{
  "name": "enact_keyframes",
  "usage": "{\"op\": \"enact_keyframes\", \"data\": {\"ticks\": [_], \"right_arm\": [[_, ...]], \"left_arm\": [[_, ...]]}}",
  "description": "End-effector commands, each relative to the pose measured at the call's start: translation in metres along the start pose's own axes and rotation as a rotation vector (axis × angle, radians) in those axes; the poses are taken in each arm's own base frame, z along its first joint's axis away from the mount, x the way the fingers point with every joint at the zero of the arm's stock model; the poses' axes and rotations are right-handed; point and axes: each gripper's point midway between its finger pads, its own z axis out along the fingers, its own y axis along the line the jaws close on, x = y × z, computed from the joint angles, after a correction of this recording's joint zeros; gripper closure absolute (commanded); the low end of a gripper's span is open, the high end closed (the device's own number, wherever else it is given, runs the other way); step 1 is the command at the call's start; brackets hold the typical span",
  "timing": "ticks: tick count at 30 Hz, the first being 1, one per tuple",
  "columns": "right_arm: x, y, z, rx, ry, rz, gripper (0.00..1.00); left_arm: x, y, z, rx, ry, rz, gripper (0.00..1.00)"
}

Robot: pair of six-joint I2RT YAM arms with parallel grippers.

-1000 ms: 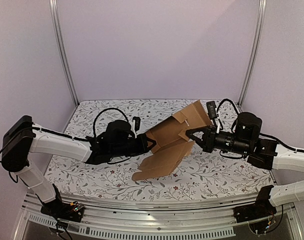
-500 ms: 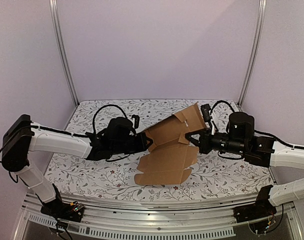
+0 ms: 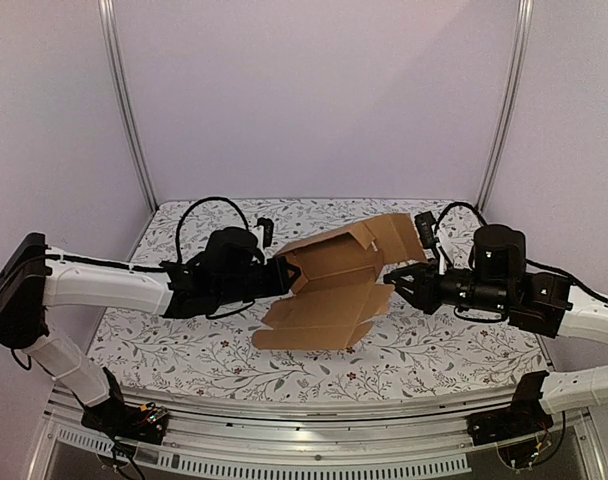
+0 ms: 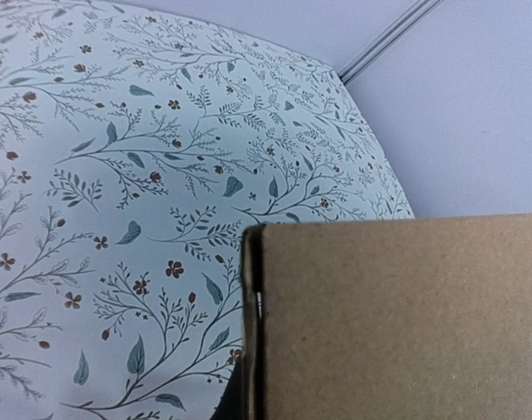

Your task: Fold the paper box

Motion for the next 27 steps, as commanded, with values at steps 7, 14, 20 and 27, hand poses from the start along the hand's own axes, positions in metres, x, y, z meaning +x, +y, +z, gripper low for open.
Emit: {"op": "enact_keyframes", "data": {"ticks": [7,14,20,27], "right_arm": [[0.016,-0.012,-0.041,0.083,0.076,-0.107,0.54],[0.013,-0.003,-0.053,0.052,0.122,-0.159,0.35],[-0.004,0.019,-0.061,-0.035,0.127,-0.191,0.35],[-0.025,0.035,-0.07,-0.085,0.13,-0.237,0.35]], "left_arm": [[-0.023,0.023,-0.021,-0.134,-0.105,0.134,1.0],[-0.034,0.031,-0.035,-0.192,-0.132,0.22,1.0],[-0.039,0.038,-0.052,-0.236,-0.132,0.286,1.0],[-0.035,0.032,-0.069,-0.184,-0.104,0.364,1.0]]}}
